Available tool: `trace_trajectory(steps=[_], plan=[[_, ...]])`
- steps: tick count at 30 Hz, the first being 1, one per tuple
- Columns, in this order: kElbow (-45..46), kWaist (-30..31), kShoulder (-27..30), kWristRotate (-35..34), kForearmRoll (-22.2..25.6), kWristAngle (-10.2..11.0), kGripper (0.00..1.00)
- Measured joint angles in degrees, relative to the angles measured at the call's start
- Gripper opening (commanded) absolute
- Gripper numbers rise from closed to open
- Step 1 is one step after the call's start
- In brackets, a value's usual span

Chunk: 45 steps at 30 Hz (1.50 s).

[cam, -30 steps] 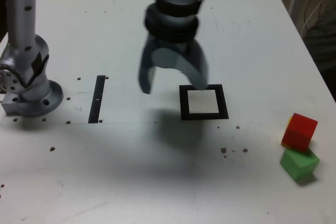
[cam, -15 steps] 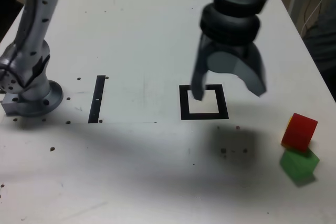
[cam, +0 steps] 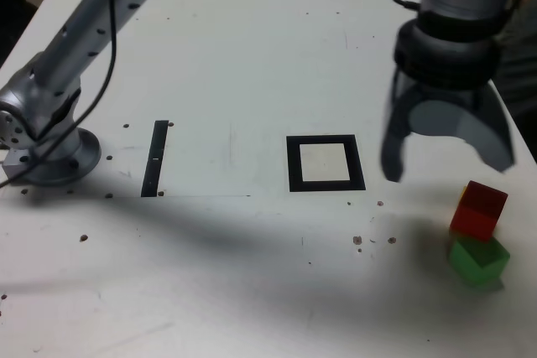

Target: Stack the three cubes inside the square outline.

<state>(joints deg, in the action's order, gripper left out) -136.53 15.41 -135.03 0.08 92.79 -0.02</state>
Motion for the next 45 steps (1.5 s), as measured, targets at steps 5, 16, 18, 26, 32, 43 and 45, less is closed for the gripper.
trace_trajectory(steps=[5, 16, 18, 26, 32, 43, 45], plan=[[-4.94, 0.85, -2.22, 1.55, 0.29, 0.01, 0.99], [-7.77, 1.15, -5.08, 8.51, 0.31, 0.01, 0.99], [-8.06, 1.16, -5.53, 9.63, 0.31, 0.03, 0.99], [-9.87, 1.76, -7.81, 9.94, 0.32, 0.04, 0.98], [-11.19, 2.10, -9.49, 9.76, 0.31, 0.12, 0.95], [-11.57, 2.22, -10.15, 9.76, 0.32, 1.69, 0.59], [-11.80, 2.33, -10.15, 9.76, 0.31, 2.25, 0.48]])
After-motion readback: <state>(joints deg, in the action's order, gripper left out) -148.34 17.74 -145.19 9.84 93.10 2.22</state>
